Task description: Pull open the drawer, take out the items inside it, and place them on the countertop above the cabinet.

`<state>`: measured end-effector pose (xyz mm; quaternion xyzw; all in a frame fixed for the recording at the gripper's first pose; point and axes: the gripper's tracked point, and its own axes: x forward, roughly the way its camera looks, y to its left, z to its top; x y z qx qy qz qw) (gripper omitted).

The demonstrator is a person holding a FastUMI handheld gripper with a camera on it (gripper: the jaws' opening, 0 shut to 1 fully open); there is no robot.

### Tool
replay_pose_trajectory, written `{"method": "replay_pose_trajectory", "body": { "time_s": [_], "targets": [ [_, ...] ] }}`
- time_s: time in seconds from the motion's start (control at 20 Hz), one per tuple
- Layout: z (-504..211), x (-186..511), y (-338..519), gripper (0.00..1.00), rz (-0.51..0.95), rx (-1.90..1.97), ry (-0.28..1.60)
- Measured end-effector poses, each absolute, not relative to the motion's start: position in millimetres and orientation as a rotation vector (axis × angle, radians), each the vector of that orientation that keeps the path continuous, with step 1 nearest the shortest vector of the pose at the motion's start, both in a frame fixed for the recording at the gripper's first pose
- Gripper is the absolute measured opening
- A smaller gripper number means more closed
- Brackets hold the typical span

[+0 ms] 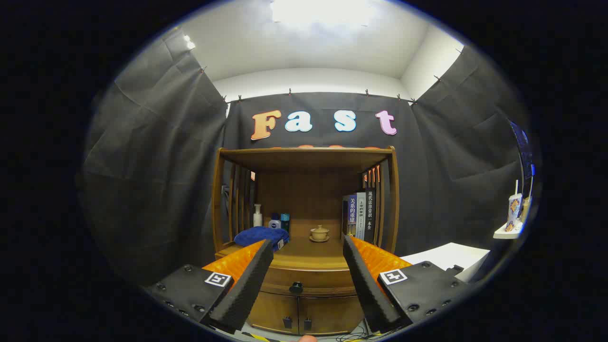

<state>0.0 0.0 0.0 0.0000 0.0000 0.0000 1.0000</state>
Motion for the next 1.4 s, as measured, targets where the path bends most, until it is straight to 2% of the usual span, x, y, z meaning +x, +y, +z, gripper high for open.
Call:
{"method": "replay_pose_trajectory", "body": {
  "time_s": [1.4],
  "targets": [
    [-1,-3,12,0.98,0.044,-0.016,-0.003]
  ]
}}
